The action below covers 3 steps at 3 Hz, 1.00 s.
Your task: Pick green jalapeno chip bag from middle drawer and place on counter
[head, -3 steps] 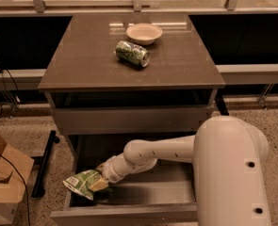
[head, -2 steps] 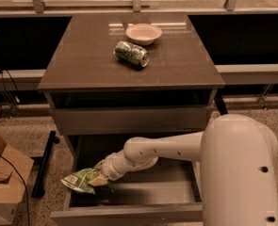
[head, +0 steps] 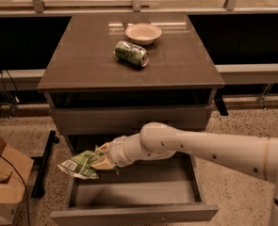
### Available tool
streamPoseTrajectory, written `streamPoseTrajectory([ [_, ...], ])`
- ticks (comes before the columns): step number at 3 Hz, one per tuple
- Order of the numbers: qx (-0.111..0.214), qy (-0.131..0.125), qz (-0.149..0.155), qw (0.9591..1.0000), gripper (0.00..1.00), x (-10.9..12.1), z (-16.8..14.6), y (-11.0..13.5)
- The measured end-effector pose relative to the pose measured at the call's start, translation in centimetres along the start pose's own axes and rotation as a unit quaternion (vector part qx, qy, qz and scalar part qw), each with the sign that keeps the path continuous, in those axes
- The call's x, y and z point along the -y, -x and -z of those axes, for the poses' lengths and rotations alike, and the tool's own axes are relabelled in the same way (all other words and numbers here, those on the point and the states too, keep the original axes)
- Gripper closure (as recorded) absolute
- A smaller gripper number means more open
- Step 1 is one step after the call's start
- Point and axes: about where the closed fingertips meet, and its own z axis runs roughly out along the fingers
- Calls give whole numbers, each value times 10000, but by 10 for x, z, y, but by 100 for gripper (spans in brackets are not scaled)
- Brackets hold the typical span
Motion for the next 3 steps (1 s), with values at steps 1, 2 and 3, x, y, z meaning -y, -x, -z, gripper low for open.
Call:
streamPoseTrajectory([
  [1,686,37,632,9956,100,-5,56,54],
  [2,1209,-31,1551,9805,100,-13,115,111],
  [3,1407,-313,2402,9600,100,-6,165,172],
])
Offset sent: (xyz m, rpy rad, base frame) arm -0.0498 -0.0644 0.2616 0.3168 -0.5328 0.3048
